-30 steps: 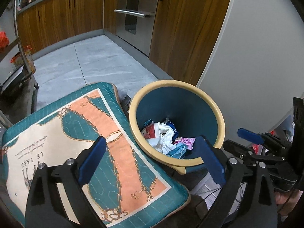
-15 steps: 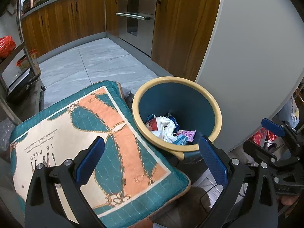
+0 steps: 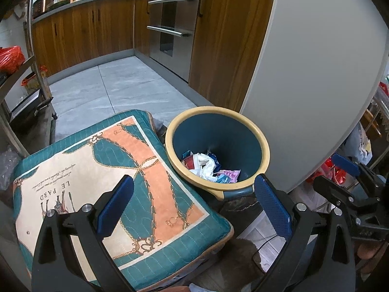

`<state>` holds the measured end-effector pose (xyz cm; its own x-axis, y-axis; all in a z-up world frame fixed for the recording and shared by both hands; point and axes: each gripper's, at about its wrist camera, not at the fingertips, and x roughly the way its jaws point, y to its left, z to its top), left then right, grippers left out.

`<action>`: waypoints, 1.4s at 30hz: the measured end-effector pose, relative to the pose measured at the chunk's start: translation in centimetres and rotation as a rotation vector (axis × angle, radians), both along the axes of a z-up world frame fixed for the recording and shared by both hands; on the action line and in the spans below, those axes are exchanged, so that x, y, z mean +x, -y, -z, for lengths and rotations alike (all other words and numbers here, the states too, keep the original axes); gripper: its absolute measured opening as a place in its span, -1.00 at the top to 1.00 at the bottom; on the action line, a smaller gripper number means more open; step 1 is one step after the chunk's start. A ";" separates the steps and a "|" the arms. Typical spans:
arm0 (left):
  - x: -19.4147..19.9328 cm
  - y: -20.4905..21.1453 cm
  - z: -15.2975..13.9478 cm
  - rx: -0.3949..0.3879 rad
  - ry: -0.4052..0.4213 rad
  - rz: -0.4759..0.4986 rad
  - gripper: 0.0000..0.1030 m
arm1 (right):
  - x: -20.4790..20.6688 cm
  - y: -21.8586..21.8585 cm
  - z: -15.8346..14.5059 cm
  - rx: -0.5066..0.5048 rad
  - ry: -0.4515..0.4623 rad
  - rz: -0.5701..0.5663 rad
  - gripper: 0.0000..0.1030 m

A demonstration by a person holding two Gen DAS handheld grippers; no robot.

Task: Collect trash

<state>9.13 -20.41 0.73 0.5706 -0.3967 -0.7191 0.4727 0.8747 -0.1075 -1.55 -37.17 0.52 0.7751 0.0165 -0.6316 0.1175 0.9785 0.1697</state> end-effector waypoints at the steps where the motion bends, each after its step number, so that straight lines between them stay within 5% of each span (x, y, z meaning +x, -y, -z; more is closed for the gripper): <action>1: 0.0 -0.1 -0.1 -0.003 0.004 -0.003 -0.90 | 0.1 0.0 0.0 0.003 -0.001 -0.001 -0.87; 42: -0.1 0.6 0.4 0.031 0.018 0.002 -0.90 | 0.2 -0.8 0.1 0.011 0.001 -0.015 -0.88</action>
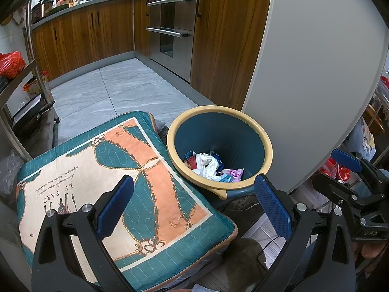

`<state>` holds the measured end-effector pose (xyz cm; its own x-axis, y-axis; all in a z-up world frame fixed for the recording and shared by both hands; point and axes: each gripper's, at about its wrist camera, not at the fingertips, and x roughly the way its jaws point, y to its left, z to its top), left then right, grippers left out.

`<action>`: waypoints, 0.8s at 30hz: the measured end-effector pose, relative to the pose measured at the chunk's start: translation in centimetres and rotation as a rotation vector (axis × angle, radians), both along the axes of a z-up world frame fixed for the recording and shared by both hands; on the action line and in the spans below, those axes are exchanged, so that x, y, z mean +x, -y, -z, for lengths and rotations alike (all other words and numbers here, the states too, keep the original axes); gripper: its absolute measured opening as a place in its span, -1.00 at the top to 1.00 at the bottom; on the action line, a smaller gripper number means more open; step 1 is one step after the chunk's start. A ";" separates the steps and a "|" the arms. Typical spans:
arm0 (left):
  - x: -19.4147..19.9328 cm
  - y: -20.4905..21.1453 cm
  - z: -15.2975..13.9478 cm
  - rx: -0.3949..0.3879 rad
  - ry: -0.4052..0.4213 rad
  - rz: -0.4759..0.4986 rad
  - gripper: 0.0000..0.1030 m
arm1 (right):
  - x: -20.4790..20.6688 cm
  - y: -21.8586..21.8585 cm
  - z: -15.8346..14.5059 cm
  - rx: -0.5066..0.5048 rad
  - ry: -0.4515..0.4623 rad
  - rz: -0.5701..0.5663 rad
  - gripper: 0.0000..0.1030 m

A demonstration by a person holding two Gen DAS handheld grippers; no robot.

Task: Collect trash

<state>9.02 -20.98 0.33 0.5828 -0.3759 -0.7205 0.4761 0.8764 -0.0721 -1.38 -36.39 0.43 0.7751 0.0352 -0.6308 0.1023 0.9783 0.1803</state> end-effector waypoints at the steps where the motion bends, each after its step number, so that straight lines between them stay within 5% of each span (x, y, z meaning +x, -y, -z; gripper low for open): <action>1: 0.0 0.0 0.0 -0.001 -0.001 -0.001 -0.90 | 0.0 0.0 0.0 0.000 0.000 0.000 -0.88; 24: -0.3 0.0 0.1 0.000 0.010 0.022 -0.90 | 0.0 -0.1 0.0 0.002 0.002 0.001 -0.88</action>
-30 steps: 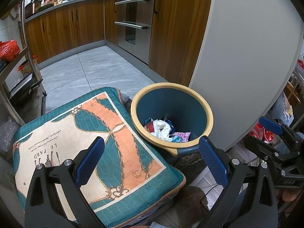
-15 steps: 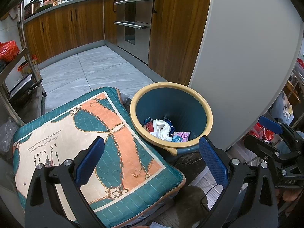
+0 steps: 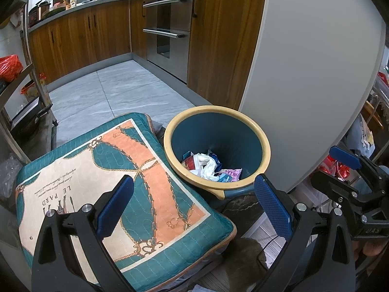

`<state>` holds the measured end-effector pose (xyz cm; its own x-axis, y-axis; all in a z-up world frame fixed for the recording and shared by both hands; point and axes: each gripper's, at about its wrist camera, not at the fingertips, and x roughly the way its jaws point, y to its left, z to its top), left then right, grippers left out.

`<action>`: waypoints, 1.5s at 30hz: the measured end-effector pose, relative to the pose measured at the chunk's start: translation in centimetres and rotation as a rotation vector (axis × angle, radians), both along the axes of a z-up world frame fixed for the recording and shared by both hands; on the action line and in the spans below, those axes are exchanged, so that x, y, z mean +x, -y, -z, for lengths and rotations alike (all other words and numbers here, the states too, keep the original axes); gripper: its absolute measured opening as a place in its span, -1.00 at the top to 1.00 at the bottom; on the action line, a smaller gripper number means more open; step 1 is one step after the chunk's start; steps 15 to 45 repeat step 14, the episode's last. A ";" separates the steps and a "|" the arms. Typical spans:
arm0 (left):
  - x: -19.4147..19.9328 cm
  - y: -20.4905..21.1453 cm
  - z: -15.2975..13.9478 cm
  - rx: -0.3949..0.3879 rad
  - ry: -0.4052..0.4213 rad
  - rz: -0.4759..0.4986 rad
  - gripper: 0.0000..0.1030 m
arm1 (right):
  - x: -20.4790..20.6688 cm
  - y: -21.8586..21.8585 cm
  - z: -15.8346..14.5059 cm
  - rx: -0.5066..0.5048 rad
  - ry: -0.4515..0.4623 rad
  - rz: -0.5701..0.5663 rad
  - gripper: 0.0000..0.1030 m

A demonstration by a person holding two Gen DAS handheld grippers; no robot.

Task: Collect trash

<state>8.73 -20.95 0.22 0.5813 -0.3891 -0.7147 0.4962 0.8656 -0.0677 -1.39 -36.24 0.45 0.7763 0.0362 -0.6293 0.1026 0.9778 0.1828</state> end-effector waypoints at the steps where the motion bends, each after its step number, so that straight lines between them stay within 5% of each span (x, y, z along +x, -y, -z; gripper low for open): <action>1: 0.0 0.0 0.0 0.000 0.002 0.004 -0.90 | 0.0 0.1 0.0 0.000 0.000 0.000 -0.88; 45: -0.1 0.1 0.0 0.013 0.004 0.004 -0.90 | 0.0 0.0 0.0 0.001 0.000 0.000 -0.88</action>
